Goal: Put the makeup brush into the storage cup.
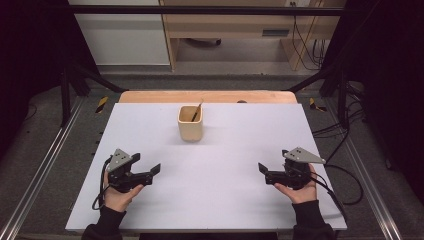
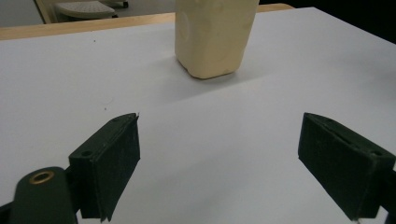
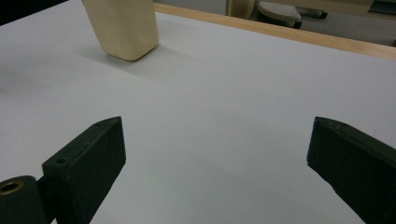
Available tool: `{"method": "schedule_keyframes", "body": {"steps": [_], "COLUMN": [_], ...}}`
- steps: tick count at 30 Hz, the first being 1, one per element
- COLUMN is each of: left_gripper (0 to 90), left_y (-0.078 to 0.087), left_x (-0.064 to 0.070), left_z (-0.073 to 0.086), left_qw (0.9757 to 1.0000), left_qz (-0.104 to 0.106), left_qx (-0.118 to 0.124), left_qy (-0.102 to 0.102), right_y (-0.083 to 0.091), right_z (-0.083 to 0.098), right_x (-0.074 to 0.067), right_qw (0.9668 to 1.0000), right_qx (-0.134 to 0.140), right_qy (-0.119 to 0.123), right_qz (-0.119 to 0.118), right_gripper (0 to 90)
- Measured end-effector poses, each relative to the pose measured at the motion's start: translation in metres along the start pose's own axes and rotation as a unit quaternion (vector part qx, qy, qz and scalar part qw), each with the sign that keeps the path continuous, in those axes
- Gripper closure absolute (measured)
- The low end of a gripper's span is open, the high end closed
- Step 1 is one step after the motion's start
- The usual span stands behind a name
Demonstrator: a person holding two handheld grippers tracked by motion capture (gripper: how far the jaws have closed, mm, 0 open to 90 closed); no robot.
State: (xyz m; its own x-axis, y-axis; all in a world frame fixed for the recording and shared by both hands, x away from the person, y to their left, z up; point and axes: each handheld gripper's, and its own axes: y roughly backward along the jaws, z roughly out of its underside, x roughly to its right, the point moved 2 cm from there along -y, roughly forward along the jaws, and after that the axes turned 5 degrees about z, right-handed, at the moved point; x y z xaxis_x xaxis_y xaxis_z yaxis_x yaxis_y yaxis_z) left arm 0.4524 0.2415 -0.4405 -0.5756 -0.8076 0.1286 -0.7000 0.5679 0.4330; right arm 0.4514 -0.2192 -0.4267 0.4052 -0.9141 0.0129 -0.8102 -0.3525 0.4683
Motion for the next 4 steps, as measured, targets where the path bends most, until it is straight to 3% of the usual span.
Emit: {"method": "schedule_keyframes", "body": {"steps": [4], "left_gripper": [12.0], "left_y": [-0.0010], "left_x": [-0.0017], "left_z": [0.0017], "left_qw": [1.0000], "left_qz": [-0.005], "left_qx": [-0.003], "left_qy": [-0.004], "right_y": [-0.0020], "right_z": [0.0039], "right_x": [0.0047], "right_qw": [1.0000], "right_qx": [-0.006], "right_qy": [-0.007], "right_qz": [0.002], "right_gripper": [4.8]}}
